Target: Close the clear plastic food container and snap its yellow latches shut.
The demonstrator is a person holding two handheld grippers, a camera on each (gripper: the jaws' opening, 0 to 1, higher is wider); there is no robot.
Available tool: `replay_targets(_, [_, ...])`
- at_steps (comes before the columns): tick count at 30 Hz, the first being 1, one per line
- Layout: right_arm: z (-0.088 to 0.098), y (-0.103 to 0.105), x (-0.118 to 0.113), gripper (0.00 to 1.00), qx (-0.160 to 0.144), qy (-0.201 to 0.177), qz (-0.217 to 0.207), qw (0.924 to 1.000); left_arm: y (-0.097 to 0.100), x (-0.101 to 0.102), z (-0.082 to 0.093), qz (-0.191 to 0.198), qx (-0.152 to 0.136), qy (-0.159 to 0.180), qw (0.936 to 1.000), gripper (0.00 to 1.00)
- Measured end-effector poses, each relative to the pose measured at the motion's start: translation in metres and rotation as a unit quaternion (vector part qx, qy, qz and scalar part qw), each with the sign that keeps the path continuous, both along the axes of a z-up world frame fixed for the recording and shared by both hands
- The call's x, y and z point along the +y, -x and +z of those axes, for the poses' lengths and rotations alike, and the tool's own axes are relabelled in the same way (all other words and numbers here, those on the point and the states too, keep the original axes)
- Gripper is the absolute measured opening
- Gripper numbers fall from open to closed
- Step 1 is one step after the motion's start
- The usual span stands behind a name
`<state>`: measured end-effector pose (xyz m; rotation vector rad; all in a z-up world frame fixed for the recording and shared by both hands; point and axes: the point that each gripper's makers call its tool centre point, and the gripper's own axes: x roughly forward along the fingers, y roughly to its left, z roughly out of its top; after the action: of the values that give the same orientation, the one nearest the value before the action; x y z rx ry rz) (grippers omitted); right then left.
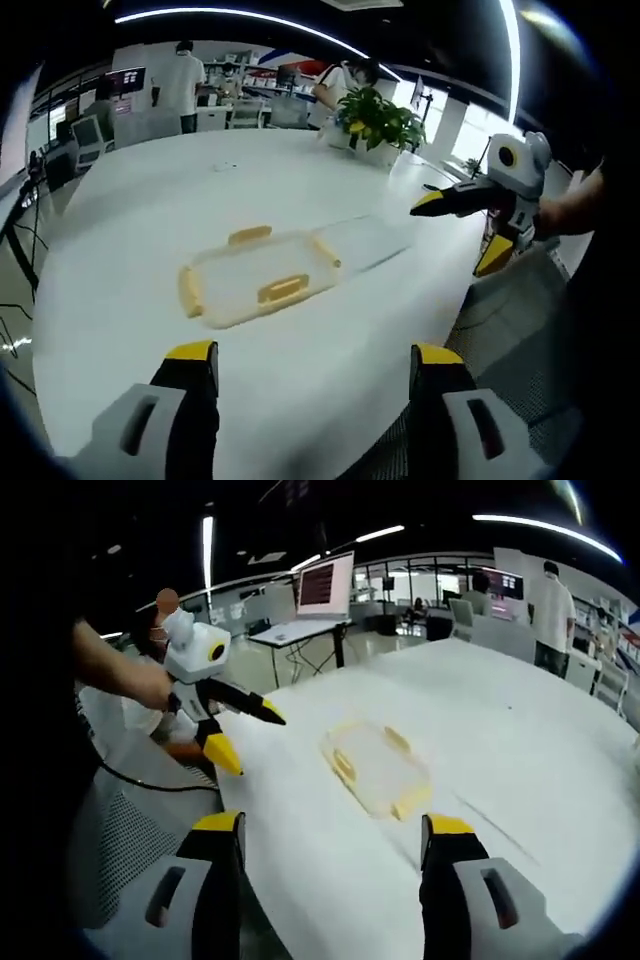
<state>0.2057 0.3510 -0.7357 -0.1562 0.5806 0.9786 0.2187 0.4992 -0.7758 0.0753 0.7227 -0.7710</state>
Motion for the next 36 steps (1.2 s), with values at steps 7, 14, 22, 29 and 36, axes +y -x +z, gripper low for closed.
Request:
replay_targets(7, [-0.005,-0.018,0.005,0.70,0.000,0.007,-0.004,1.0000,-0.014,0.009,-0.006,-0.027,0.004,-0.019,0.9994,0.74])
replay_targets(14, [-0.013,-0.031,0.011,0.68,0.003,0.023,-0.004,0.9997,-0.033,0.018,-0.008,-0.045,0.003,-0.026,0.9986,0.73])
replay_targets(22, [-0.021,-0.050,0.020,0.66,0.004,0.040,0.005,0.9992,-0.055,0.031,-0.010,-0.072,0.000,-0.044,0.9965,0.68])
replay_targets(29, [-0.024,-0.070,0.022,0.64,0.005,0.052,0.007,0.9986,-0.070,0.036,-0.014,-0.101,-0.004,-0.059,0.9932,0.68])
replay_targets(36, [-0.031,-0.085,0.020,0.62,0.008,0.072,0.015,0.9972,-0.083,0.037,-0.020,-0.132,-0.002,-0.071,0.9887,0.66])
